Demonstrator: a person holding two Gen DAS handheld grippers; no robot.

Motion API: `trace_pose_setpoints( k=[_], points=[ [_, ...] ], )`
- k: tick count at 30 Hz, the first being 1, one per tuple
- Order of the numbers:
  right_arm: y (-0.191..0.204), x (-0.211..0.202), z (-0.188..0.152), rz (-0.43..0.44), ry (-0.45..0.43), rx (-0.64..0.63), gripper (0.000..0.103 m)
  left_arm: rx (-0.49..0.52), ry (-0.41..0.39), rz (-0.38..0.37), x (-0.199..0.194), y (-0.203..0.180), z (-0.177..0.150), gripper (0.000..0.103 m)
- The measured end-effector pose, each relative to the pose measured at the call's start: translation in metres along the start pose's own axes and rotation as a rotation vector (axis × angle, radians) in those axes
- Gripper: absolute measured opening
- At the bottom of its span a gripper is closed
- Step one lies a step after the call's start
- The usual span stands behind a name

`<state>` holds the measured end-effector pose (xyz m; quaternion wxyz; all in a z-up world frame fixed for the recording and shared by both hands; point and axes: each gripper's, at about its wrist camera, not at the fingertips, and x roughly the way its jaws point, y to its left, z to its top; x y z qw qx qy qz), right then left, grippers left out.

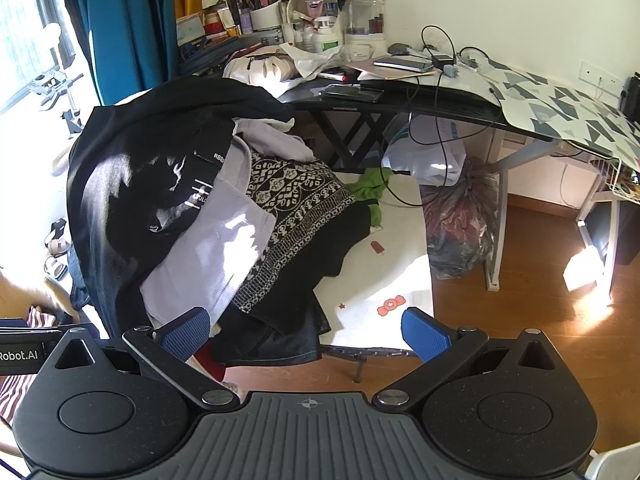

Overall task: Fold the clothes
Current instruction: 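Approach the clothes pile on the chair with both grippers open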

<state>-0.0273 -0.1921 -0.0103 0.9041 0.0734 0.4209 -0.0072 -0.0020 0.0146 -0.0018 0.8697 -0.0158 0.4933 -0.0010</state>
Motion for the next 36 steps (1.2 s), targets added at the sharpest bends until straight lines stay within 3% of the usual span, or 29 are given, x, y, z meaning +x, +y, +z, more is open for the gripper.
trace_pose_setpoints(
  k=[36],
  points=[
    [0.019,0.003,0.01,0.04,0.009,-0.06,0.102,-0.01,0.0,-0.024,0.001,0.014,0.005,0.103]
  ],
)
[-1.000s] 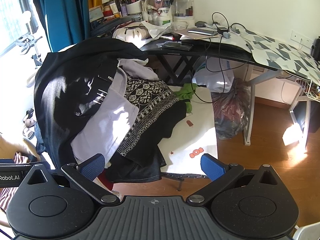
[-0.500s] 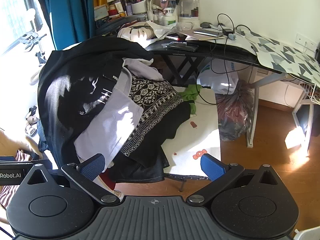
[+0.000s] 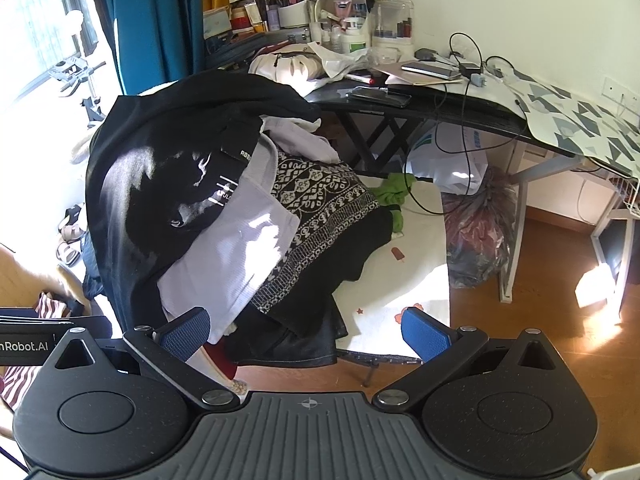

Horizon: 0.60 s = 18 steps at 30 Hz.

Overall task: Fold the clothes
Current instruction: 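Approach the clothes pile on the chair with both grippers open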

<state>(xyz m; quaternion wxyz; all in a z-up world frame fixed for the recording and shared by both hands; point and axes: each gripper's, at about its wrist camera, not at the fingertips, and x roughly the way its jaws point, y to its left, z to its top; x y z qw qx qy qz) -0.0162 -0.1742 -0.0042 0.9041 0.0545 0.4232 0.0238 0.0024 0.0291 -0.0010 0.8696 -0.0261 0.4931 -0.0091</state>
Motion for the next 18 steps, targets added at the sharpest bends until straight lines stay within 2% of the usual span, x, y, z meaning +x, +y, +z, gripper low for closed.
trace_pose_setpoints(
  k=[18],
  points=[
    [0.02,0.005,0.001,-0.029,0.012,0.028,0.102,-0.01,0.006,-0.025,0.003,0.031,0.004,0.103]
  ],
)
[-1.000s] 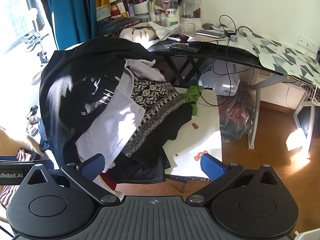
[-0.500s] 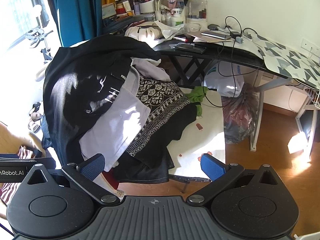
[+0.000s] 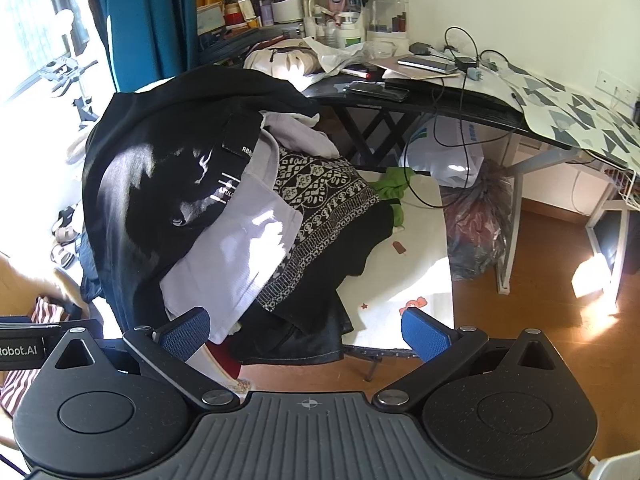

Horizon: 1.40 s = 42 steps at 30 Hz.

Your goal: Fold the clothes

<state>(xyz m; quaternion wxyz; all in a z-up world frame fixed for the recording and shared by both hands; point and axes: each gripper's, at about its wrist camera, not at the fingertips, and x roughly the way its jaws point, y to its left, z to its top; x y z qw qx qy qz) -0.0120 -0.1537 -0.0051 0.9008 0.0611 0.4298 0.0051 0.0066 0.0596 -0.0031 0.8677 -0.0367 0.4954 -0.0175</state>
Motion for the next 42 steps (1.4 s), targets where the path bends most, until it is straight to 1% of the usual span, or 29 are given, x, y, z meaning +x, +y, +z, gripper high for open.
trace_pose_setpoints(
  k=[9,14,23,30,36,42],
  points=[
    [0.023,0.003,-0.002,-0.018,-0.003,0.009,0.102,-0.004,0.005,-0.015,0.003,0.025,0.005,0.103],
    [0.033,0.004,-0.003,-0.027,-0.002,0.028,0.102,0.016,0.007,-0.021,0.003,0.035,0.004,0.103],
    [0.054,0.007,-0.009,-0.04,0.006,0.032,0.102,0.004,0.025,-0.039,0.007,0.058,0.003,0.103],
    [0.071,0.009,-0.011,-0.047,0.006,0.019,0.102,0.004,0.029,-0.044,0.008,0.072,0.003,0.103],
    [0.082,0.006,-0.01,-0.063,-0.002,0.009,0.102,0.0,0.027,-0.065,0.009,0.081,0.003,0.103],
    [0.087,0.004,-0.008,-0.085,-0.017,-0.014,0.102,-0.032,0.021,-0.067,0.012,0.088,0.003,0.103]
  ],
)
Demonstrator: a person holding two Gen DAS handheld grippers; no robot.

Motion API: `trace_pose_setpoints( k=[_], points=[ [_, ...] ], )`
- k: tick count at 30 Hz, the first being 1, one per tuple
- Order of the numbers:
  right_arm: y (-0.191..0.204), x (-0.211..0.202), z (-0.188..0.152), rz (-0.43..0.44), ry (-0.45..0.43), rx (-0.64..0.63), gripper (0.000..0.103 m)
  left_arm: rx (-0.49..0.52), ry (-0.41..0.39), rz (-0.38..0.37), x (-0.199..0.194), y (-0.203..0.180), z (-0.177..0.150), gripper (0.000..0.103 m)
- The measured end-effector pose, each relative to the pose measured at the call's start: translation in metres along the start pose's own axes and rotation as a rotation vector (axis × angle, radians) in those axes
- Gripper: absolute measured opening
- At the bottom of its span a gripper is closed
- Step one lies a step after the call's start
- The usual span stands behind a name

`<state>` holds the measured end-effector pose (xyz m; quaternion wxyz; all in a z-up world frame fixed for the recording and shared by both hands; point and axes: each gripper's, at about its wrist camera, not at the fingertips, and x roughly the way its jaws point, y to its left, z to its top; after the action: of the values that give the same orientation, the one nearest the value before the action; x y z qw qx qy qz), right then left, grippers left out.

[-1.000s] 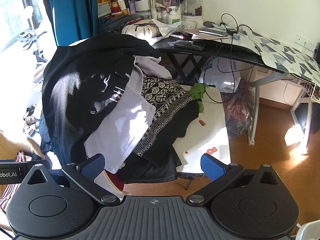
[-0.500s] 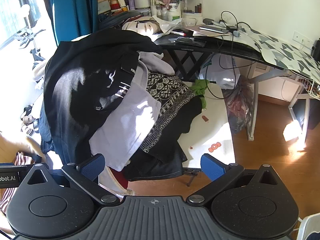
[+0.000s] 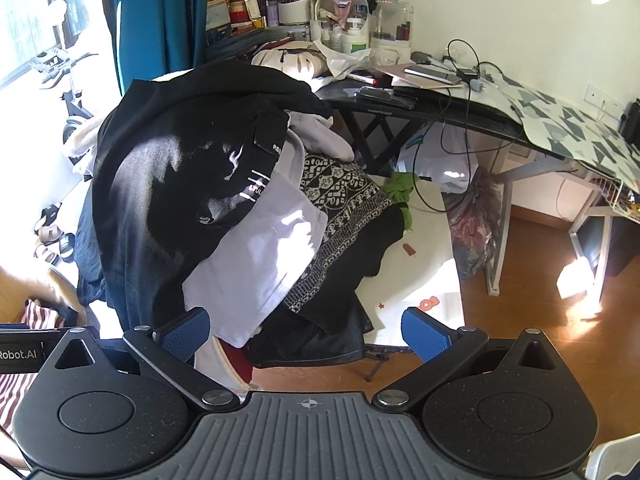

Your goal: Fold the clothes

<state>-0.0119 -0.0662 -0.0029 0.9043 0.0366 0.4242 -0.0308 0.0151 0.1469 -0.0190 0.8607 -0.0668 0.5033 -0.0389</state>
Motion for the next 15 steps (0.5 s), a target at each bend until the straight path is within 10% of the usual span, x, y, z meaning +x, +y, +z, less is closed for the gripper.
trace_pose_setpoints(
  k=[15],
  points=[
    [0.006,0.05,0.046,0.028,-0.082,-0.061,0.102,-0.16,-0.109,0.108,0.016,0.048,0.035,0.103]
  ],
)
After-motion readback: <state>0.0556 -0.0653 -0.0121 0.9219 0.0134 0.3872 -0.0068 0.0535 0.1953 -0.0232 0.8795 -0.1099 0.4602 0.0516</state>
